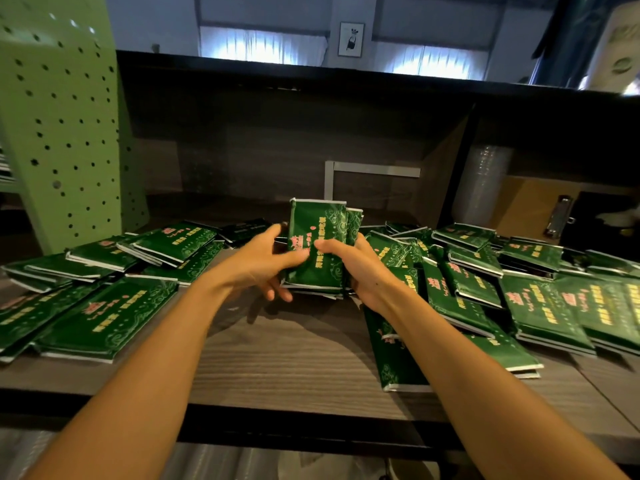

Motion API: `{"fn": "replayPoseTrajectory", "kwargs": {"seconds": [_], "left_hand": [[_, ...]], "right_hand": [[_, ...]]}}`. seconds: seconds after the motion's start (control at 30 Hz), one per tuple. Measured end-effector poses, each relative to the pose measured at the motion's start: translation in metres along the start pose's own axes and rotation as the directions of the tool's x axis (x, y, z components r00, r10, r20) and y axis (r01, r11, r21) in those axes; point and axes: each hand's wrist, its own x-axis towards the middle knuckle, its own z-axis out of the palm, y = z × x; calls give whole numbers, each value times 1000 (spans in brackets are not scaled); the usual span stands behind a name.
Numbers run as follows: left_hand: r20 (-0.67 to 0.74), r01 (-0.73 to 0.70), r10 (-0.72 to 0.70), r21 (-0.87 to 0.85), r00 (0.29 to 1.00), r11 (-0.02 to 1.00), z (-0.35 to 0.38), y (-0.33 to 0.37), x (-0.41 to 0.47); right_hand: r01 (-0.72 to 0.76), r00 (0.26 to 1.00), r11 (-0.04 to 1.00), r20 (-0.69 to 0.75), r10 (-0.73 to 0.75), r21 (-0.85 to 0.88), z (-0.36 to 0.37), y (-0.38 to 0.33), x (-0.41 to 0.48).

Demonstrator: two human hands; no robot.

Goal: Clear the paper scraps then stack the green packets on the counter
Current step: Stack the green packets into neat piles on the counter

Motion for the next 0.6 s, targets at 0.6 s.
{"fn": "replayPoseTrajectory", "kwargs": {"seconds": [0.6], "left_hand": [[-20,34,-31,841,999,540,6,-39,41]], "right_hand": [[-12,966,996,-257,-12,-91,-12,-12,-1]]}}
